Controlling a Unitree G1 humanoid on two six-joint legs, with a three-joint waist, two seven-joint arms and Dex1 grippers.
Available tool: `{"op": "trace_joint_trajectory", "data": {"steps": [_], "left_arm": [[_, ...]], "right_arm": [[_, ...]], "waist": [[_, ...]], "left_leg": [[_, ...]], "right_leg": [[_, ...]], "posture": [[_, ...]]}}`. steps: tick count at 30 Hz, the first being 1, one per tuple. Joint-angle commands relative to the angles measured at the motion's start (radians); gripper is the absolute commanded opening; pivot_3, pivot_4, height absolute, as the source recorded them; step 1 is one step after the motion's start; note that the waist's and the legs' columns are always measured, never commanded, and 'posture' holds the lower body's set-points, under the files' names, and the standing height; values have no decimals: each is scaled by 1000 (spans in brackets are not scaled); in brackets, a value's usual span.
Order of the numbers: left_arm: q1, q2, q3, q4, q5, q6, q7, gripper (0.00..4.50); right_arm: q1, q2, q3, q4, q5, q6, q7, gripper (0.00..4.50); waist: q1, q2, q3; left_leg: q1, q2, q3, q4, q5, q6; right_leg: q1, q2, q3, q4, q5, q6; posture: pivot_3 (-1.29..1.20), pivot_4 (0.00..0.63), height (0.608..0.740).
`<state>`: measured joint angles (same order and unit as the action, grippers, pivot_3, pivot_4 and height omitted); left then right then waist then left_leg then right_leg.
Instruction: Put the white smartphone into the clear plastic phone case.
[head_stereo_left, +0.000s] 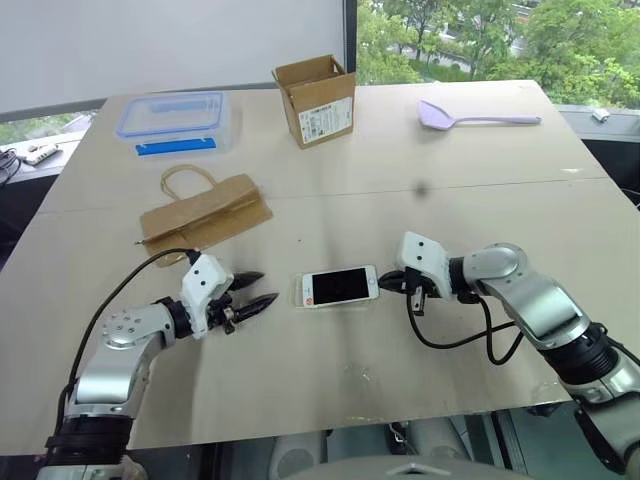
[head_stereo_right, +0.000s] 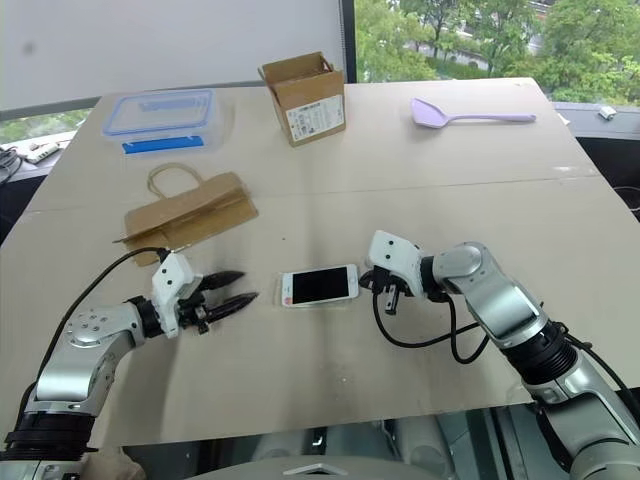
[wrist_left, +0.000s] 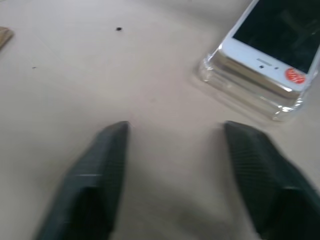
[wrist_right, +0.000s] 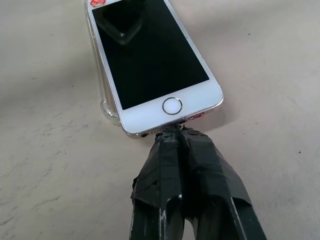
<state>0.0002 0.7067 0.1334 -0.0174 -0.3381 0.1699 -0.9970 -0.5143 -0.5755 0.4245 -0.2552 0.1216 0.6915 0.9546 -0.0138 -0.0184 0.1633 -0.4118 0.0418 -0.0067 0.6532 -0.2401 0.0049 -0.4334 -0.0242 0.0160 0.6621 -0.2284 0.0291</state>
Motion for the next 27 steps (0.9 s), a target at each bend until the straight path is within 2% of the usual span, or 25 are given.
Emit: {"op": "trace_joint_trajectory", "data": {"steps": [1,3,15,23,27], "left_arm": [[-2,16,-16,-37,-11,16,-28,826],[-1,17,-23,-53,-11,24,-34,44],[-4,4,-79,-130,-22,90,-43,44],[-2,-17,-110,-149,-11,105,-34,44],[13,-23,-111,-165,-9,104,-29,44]], "right_arm": [[-22,4,0,-9,-4,-20,3,0],[-22,8,2,-8,-5,-21,2,0],[-31,37,67,-12,0,-39,47,0],[-88,104,119,127,-17,-108,96,0],[-104,127,129,188,-38,-151,115,0]], "waist": [[0,0,0],[0,0,0],[-2,0,0],[-2,0,0],[-6,0,0]], "left_leg": [[0,0,0,0,0,0],[0,0,0,0,0,0],[0,0,0,0,0,0],[2,0,0,1,0,0],[12,1,0,-1,0,0]], "right_leg": [[0,0,0,0,0,0],[0,0,0,0,0,0],[0,0,0,0,0,0],[2,0,0,1,0,0],[10,1,1,1,-3,2]], "posture": [[0,150,740],[0,150,740],[0,150,740],[0,150,740],[0,150,740]]}}
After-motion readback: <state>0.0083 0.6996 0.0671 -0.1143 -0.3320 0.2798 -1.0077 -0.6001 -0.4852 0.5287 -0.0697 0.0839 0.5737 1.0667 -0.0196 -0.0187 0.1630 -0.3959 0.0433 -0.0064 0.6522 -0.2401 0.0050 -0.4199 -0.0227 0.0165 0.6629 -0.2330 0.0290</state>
